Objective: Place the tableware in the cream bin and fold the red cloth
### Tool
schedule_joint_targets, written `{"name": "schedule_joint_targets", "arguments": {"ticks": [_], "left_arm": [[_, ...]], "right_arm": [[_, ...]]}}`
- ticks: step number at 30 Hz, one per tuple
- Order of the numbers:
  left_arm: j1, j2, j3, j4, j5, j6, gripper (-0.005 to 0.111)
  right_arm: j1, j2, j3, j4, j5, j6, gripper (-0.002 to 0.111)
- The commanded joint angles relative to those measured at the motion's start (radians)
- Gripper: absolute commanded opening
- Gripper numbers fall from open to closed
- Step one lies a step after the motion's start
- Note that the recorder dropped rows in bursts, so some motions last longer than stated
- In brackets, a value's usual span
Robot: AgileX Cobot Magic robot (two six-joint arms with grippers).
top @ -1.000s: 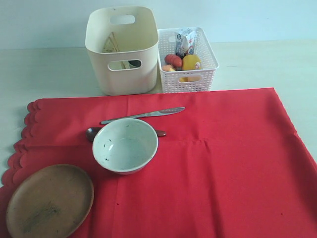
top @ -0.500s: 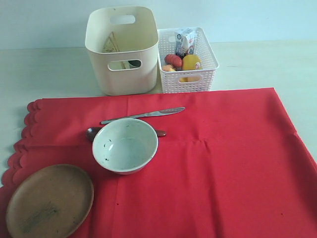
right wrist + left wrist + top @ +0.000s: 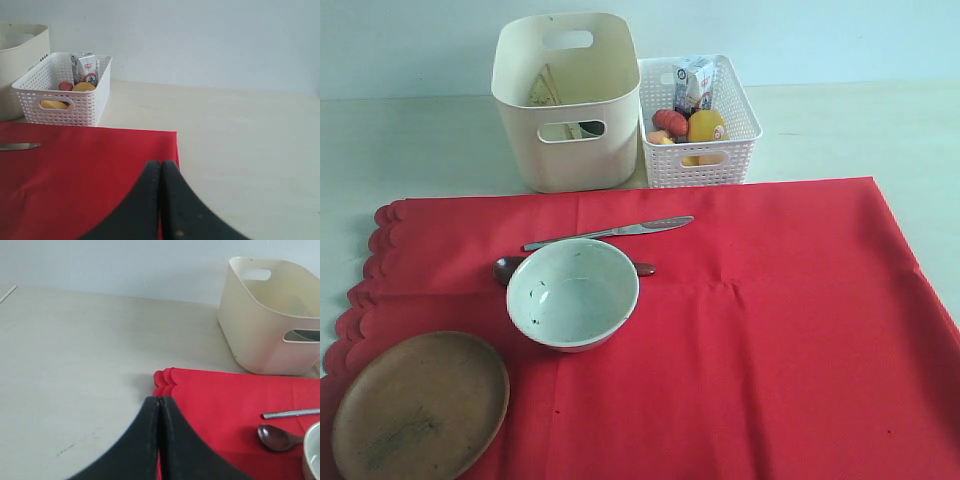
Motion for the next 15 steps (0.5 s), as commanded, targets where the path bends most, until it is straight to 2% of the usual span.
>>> {"name": "schedule_joint_targets", "arguments": {"ticks": [1,11,15], "left_arm": [[-0.003,0.086,-0.099,0.0,-0.007,-0.001,0.0],[-0.121,0.372,-0.374,0.0,-0.007,-0.001,0.0],[-0.121,0.447,-0.42,0.0,-0.011,0.001,0.0]], "right_arm": [[-0.006,-0.007,0.005,0.0,-0.004,0.003,0.0],[-0.006,-0.007,0.005,0.0,-0.004,0.003,0.0],[-0.006,-0.007,0.005,0.0,-0.004,0.003,0.0]]}}
